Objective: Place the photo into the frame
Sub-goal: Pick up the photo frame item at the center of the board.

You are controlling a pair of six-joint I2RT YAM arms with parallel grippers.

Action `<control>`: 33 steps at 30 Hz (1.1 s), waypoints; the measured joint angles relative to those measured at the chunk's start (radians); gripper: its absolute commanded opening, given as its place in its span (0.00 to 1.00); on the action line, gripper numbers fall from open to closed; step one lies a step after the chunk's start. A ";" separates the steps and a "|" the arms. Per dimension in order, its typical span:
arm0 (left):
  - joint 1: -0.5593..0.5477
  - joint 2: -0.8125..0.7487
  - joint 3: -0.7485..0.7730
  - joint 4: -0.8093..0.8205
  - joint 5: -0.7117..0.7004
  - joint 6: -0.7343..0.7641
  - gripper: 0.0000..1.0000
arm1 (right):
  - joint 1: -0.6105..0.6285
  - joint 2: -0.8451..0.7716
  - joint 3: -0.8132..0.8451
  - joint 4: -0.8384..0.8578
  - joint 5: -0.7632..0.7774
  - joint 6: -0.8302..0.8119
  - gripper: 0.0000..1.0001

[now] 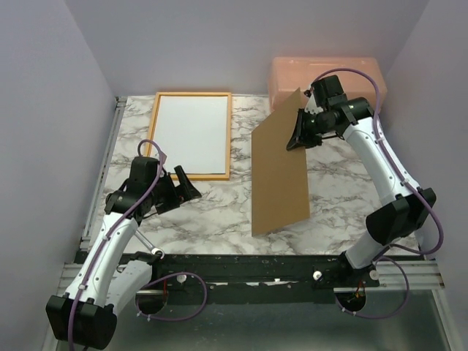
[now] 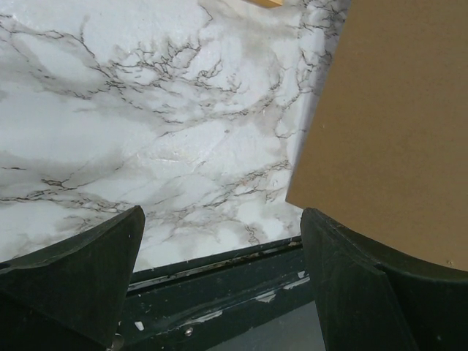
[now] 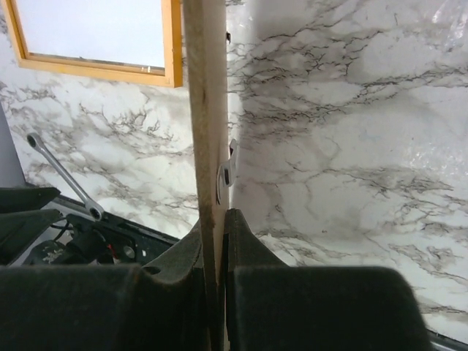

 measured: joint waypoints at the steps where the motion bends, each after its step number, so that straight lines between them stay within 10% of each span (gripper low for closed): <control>1: -0.002 0.002 0.000 0.001 0.003 -0.001 0.90 | 0.000 0.009 0.000 0.000 -0.003 0.003 0.01; 13: -0.077 0.066 0.032 0.035 0.036 -0.032 0.90 | 0.000 0.144 0.058 -0.003 -0.083 0.032 0.08; 24: -0.120 0.105 0.082 0.054 0.043 -0.049 0.90 | 0.000 0.164 0.094 0.019 -0.169 0.055 0.57; 33: -0.126 0.117 0.113 0.070 0.073 -0.063 0.91 | 0.003 0.163 0.111 0.123 -0.315 0.106 0.64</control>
